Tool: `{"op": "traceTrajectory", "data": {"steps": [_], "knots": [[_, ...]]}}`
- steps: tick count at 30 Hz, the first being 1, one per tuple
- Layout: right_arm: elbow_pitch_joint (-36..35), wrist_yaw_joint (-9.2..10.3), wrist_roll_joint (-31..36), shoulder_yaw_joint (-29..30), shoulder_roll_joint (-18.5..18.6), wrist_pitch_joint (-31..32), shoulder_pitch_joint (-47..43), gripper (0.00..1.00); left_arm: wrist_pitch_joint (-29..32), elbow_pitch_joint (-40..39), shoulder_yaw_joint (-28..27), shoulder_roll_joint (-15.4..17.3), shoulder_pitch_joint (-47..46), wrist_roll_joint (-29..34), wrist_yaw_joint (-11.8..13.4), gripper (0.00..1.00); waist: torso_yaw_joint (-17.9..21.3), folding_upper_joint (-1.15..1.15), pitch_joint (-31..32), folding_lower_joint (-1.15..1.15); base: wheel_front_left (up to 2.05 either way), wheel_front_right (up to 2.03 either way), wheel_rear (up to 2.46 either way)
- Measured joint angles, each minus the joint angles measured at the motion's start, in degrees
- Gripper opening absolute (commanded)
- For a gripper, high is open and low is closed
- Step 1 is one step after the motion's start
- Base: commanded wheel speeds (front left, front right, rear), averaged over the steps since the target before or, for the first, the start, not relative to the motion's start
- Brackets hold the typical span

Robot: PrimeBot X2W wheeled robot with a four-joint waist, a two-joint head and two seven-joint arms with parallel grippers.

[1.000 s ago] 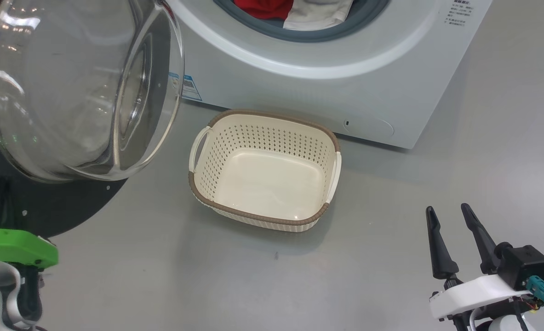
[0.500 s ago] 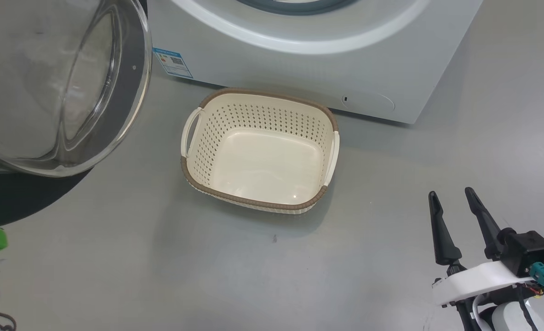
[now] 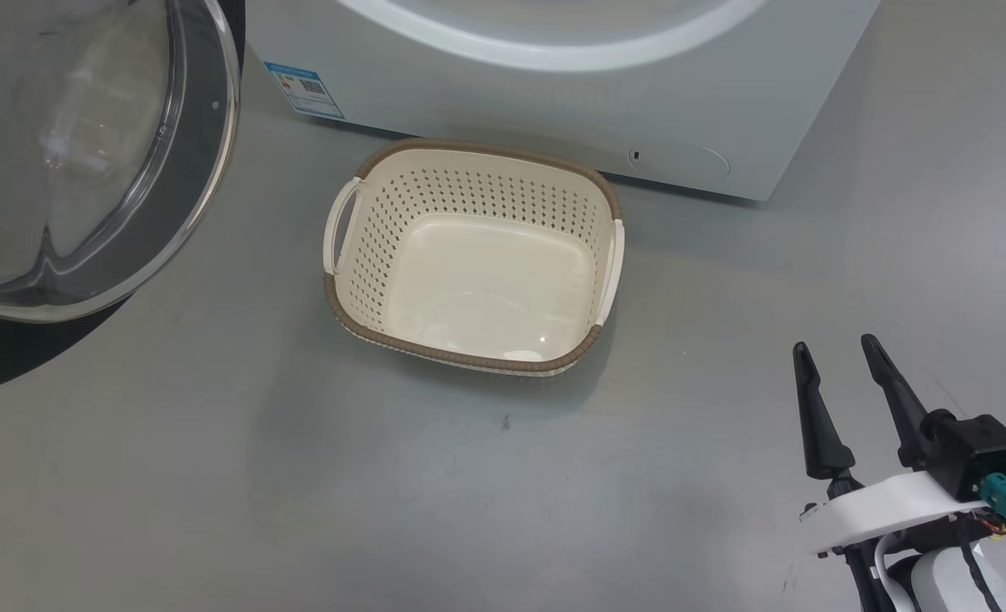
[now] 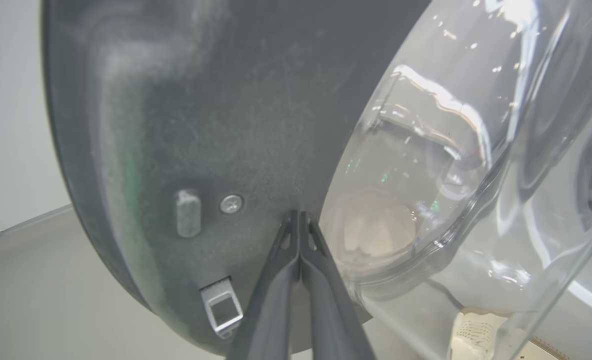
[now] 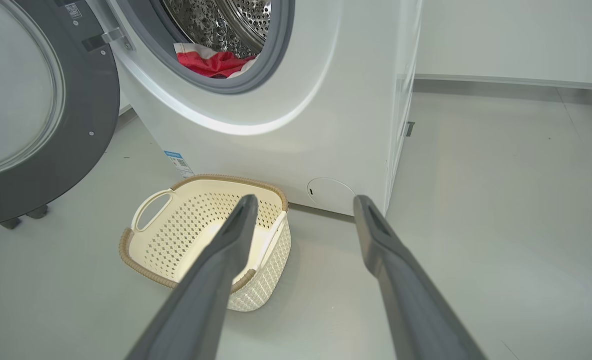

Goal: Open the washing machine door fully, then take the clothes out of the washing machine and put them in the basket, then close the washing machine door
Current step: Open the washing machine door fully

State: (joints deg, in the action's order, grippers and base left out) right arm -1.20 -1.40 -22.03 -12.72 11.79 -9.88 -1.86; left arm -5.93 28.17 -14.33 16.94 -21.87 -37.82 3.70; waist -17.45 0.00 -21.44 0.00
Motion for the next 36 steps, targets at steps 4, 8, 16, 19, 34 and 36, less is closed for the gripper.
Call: {"op": "traceTrajectory", "data": {"steps": [4,8,16,19,34,36], "knots": [[0.0,0.03,0.0,0.1,0.1,0.0,0.2,1.0,-0.5,1.5,0.1,0.0,-0.7,0.0,-0.5,0.0,0.0,0.0,-0.1,0.0,0.0,0.0,0.0],[0.4,0.03,0.0,0.3,0.0,0.0,0.3,1.0,-1.8,3.1,1.2,0.0,-1.0,0.2,-1.2,0.0,-0.1,0.0,0.6,0.0,0.0,0.0,0.0],[1.7,0.03,-0.1,0.5,-0.6,-0.6,0.6,1.0,-3.1,4.1,3.2,-0.5,-1.0,1.0,-2.7,0.0,0.0,0.0,2.7,0.0,0.0,0.0,0.0],[2.4,0.0,-0.4,0.7,-1.1,-1.1,0.8,1.0,-3.8,4.3,3.9,-0.5,-1.0,1.7,-3.2,0.0,0.0,0.0,4.0,0.0,0.0,0.0,0.0],[6.2,-0.58,-2.7,1.3,-3.4,-3.1,0.6,1.0,-4.2,3.3,10.9,-2.7,5.2,6.0,-6.2,0.0,2.3,0.0,12.5,0.0,0.0,0.0,0.0],[6.5,-0.77,-3.0,1.4,-3.8,-3.2,0.5,1.0,-4.3,2.9,11.8,-3.6,6.7,6.7,-6.5,0.0,3.0,0.0,13.6,0.0,0.0,0.0,0.0]]}}
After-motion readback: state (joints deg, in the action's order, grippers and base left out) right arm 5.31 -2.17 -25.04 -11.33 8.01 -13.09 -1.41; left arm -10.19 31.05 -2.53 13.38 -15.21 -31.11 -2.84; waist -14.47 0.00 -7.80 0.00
